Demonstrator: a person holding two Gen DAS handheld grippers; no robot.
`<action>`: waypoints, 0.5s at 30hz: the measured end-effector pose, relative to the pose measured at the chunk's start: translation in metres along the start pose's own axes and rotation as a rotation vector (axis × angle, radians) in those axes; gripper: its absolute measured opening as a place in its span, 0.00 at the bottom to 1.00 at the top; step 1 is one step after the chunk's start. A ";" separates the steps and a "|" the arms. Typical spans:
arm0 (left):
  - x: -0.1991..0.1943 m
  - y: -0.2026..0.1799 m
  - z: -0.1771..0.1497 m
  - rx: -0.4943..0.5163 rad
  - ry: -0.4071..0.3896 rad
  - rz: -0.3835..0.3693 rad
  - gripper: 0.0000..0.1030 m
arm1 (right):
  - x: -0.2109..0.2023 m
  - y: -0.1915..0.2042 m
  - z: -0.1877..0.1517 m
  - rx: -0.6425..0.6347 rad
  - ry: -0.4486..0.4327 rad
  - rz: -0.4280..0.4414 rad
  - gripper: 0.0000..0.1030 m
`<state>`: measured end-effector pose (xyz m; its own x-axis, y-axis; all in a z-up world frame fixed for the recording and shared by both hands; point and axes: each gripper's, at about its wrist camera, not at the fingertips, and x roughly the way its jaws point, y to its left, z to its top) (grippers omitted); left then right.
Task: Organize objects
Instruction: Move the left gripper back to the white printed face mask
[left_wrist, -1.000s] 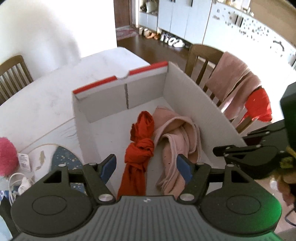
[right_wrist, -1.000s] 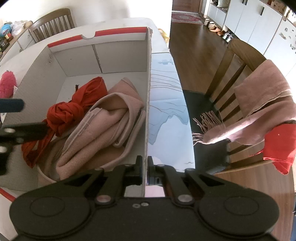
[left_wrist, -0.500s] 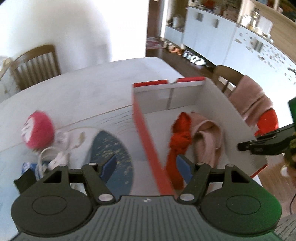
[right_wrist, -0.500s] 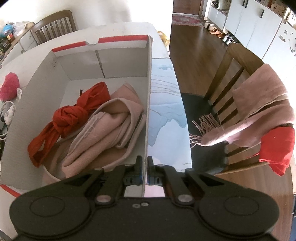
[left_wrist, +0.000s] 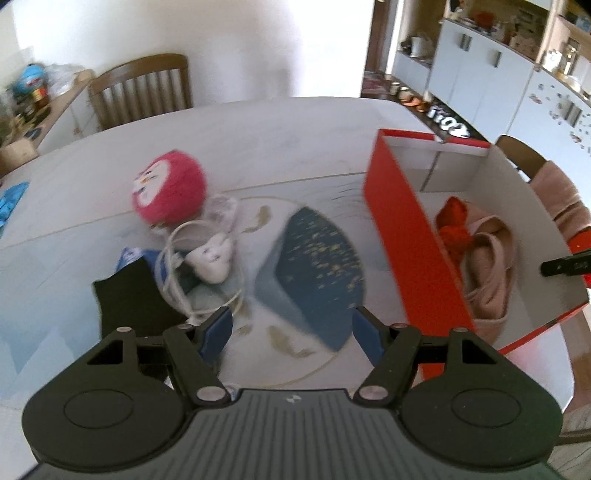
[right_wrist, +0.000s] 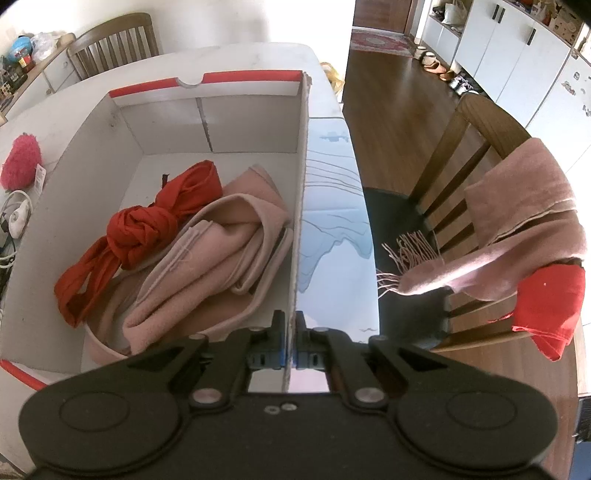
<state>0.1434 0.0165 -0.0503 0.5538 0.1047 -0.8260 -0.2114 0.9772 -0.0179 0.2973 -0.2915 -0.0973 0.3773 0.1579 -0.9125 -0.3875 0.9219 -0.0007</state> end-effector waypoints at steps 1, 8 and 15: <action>-0.001 0.004 -0.003 -0.002 -0.002 0.010 0.69 | 0.000 -0.001 0.000 0.004 0.000 0.002 0.01; -0.010 0.032 -0.025 -0.008 -0.024 0.091 0.69 | 0.000 -0.002 0.000 0.025 0.005 0.002 0.01; -0.012 0.068 -0.053 -0.017 0.014 0.076 0.69 | 0.001 -0.002 0.002 0.041 0.017 -0.005 0.01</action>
<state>0.0796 0.0716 -0.0712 0.5246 0.1757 -0.8330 -0.2657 0.9634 0.0359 0.3001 -0.2929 -0.0971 0.3648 0.1472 -0.9194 -0.3508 0.9364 0.0108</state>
